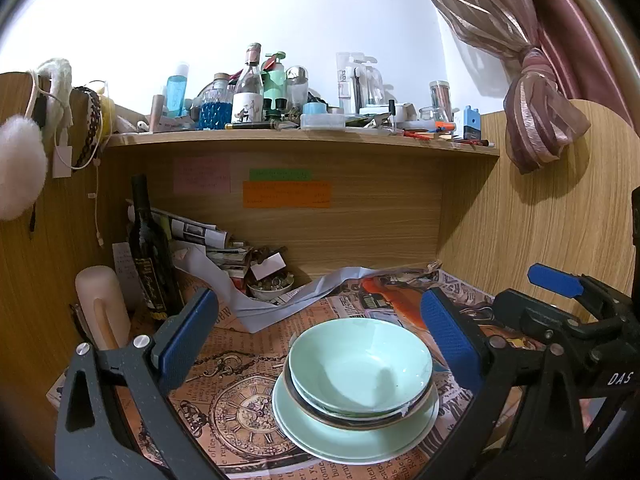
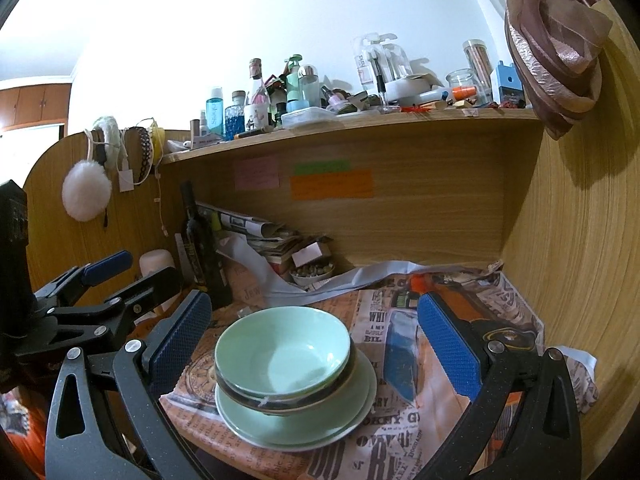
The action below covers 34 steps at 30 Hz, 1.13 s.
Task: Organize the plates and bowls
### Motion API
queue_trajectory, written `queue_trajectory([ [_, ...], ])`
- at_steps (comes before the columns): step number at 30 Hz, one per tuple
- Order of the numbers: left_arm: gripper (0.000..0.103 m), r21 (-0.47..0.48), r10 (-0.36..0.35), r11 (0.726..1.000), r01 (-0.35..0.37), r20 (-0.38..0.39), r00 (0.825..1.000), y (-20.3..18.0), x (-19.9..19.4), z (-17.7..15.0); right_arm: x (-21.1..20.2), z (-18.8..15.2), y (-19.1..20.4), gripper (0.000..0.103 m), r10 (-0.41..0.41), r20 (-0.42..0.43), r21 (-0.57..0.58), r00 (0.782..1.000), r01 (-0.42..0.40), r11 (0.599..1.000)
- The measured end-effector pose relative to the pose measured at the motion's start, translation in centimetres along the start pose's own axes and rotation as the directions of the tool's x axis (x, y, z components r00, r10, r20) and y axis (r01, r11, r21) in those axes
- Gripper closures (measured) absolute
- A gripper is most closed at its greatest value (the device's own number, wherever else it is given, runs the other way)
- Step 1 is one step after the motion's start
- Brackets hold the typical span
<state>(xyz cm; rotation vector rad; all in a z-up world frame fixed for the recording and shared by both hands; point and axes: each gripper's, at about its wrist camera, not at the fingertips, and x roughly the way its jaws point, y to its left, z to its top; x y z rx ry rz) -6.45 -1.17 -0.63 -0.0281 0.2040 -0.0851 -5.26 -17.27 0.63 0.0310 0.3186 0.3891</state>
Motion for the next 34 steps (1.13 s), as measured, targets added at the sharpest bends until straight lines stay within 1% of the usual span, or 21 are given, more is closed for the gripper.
queue_trajectory([
  [10, 0.000, -0.018, -0.006, 1.000, 0.006, -0.009, 1.000, 0.1, 0.5, -0.1, 0.1, 0.0, -0.2, 0.000, 0.005, -0.002, 0.001, 1.000, -0.005, 1.000],
  [13, 0.000, -0.029, 0.004, 1.000, -0.004, -0.010, 1.000, 0.1, 0.7, -0.1, 0.1, 0.0, -0.1, 0.000, 0.000, -0.004, 0.001, 1.000, 0.000, 1.000],
  [16, 0.000, -0.029, -0.012, 1.000, 0.012, -0.026, 1.000, 0.2, 1.1, -0.1, 0.2, 0.0, 0.0, 0.000, -0.002, -0.005, 0.002, 1.000, 0.002, 1.000],
  [34, 0.000, -0.051, -0.008, 0.999, 0.006, -0.042, 0.999, 0.5, 1.7, -0.4, 1.1, -0.3, 0.3, 0.000, -0.003, -0.025, 0.003, 1.000, 0.003, 1.000],
])
